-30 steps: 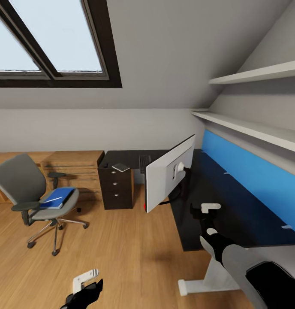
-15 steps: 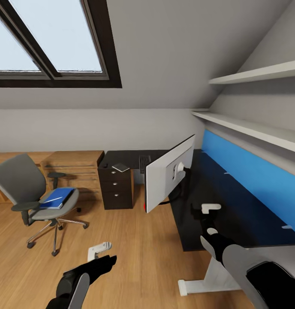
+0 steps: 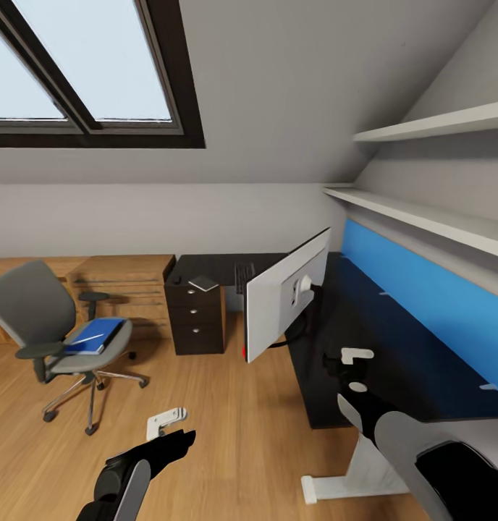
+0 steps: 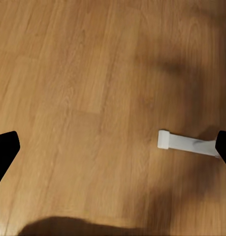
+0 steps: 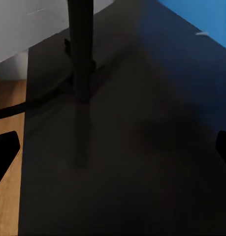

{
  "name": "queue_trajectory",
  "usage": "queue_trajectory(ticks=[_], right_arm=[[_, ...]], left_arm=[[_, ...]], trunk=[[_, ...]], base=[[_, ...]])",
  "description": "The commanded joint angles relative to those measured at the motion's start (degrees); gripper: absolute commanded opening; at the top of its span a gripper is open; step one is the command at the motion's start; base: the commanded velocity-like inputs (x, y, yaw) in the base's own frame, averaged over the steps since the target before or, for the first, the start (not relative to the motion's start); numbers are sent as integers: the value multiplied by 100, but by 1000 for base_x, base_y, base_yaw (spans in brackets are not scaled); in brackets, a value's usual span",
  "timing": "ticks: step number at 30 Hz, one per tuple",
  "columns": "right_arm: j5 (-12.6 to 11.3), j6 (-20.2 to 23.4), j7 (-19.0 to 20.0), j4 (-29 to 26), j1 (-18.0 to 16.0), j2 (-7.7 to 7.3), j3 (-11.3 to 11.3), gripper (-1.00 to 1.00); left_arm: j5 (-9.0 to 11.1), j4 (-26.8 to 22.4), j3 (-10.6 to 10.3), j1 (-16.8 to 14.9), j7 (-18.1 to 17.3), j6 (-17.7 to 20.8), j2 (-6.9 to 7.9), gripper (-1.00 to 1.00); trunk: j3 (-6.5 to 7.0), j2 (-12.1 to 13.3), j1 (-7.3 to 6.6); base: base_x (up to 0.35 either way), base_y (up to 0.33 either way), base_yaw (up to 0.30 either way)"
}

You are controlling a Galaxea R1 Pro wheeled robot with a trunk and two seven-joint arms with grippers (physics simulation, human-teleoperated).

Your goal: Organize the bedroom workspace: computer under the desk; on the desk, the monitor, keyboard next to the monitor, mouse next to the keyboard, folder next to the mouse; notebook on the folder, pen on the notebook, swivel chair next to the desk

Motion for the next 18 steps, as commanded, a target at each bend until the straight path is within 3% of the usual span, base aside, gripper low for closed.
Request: queue_trajectory(ticks=[1, 7, 18], right_arm=[[-88, -52, -15, 2, -5, -3, 34, 100], [-236, -561, -3, 63, 2, -26, -11, 100], [-210, -640, 7, 70, 3, -9, 17, 100]], left_arm=[[61, -6, -1, -5, 52, 18, 0, 100], [61, -4, 6, -5, 59, 19, 0, 100], [61, 3, -1, -5, 59, 19, 0, 100]], trunk=[[-13, -12, 6], [-13, -12, 6], [-13, -12, 6]], base=[[259, 0, 0], [246, 0, 0], [172, 0, 0]])
